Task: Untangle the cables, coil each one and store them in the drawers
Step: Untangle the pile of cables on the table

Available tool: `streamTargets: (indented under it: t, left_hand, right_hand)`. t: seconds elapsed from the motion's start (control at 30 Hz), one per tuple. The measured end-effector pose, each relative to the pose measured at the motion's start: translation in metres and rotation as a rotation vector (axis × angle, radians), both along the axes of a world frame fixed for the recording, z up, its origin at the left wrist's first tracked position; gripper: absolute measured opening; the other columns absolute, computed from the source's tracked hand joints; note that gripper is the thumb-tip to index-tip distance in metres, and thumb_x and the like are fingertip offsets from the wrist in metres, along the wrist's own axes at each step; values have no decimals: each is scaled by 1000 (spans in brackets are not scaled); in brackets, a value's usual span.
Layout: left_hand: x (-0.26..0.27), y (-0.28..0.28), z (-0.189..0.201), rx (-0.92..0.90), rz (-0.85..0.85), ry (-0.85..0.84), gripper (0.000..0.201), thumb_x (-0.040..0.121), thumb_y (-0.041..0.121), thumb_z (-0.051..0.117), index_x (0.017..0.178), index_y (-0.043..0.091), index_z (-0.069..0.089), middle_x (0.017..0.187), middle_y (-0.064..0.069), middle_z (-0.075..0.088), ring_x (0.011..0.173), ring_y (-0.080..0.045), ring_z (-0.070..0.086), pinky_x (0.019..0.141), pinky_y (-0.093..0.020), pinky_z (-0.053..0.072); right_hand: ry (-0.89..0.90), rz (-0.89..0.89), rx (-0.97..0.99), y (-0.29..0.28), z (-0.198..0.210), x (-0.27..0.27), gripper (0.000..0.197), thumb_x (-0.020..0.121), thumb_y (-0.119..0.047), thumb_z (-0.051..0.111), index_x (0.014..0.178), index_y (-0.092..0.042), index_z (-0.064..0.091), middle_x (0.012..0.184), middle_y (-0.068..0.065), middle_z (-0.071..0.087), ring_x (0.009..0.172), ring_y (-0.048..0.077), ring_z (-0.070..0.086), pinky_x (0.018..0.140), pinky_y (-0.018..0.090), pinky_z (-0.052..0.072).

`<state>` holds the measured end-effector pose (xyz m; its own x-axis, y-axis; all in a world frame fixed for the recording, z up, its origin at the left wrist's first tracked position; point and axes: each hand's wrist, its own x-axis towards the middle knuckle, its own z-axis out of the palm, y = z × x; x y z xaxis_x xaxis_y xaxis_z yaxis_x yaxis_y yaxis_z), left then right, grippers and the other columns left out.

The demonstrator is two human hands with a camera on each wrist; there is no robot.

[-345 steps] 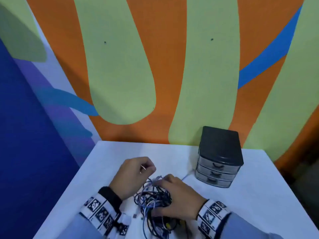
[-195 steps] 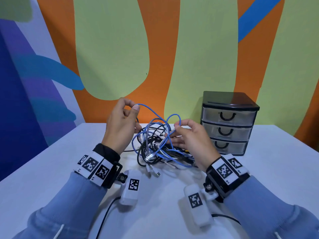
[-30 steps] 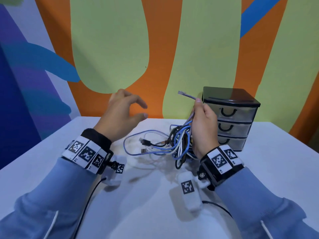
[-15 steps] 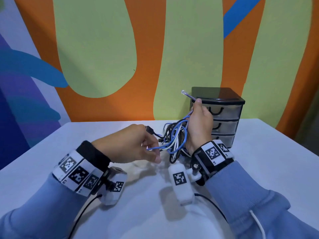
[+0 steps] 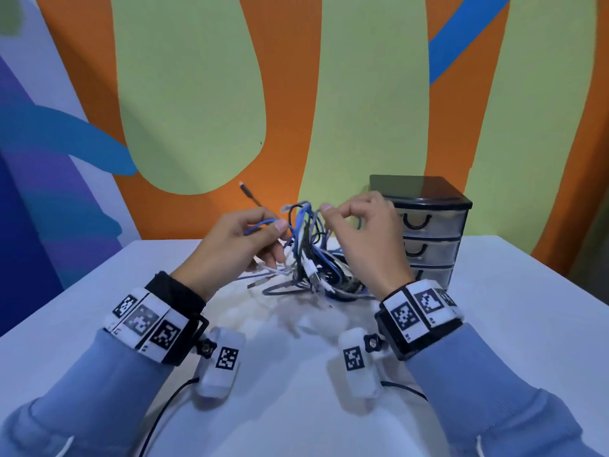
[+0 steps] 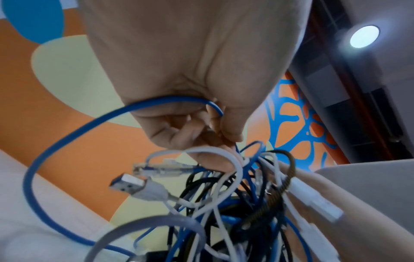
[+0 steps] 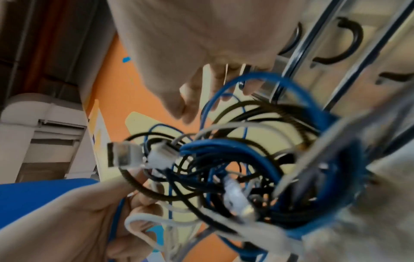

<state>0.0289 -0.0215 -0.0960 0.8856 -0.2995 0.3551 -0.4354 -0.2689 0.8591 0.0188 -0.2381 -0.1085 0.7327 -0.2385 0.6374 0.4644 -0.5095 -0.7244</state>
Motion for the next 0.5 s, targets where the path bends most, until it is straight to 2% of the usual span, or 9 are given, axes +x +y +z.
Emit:
streamTargets:
  t: [0.07, 0.13, 0.17, 0.27, 0.4, 0.5]
  left_hand:
    - [7, 5, 0, -90, 49, 26, 29, 109, 27, 58, 99, 2, 69, 75, -11, 71, 61, -19, 61, 48, -24, 34]
    - [9, 9, 2, -137, 72, 68, 29, 110, 26, 55, 100, 2, 70, 77, -10, 70, 64, -18, 60, 50, -25, 35]
    - [10, 10, 2, -154, 74, 91, 29, 110, 24, 54, 100, 3, 70, 78, -10, 70, 65, -18, 60, 52, -25, 35]
    - [9, 10, 3, -185, 74, 127, 29, 110, 18, 51, 99, 1, 72, 80, -10, 70, 67, -20, 60, 54, -28, 34]
    - [9, 7, 2, -187, 65, 141, 31, 109, 15, 48, 101, -2, 73, 83, -13, 70, 70, -22, 59, 54, -28, 34]
    - [10, 7, 0, -186, 92, 134, 24, 108, 15, 55, 97, 3, 73, 80, -10, 70, 68, -20, 62, 54, -25, 37]
  right_hand:
    - [8, 30, -120, 2, -1, -3, 21, 91, -43, 76, 74, -32, 77, 104, -13, 56, 115, 11, 44, 99, 26, 34]
    - [27, 105, -170, 6, -2, -5, 9, 91, -36, 78, 82, -35, 80, 103, -13, 56, 114, 11, 44, 97, 17, 33]
    - [37, 152, -173, 7, -2, -6, 6, 91, -33, 78, 86, -35, 81, 100, -13, 58, 111, 12, 47, 94, 16, 35]
    - [65, 240, -117, 7, -4, -6, 5, 89, -28, 80, 89, -32, 81, 93, -14, 65, 98, 10, 58, 88, 29, 46]
    - [111, 344, -11, 10, -6, -5, 24, 89, -5, 72, 97, -24, 83, 93, -11, 73, 93, 11, 68, 90, 37, 57]
    - [126, 351, 11, 10, -8, -2, 32, 91, 1, 65, 104, -23, 81, 93, -5, 77, 90, 10, 70, 87, 36, 60]
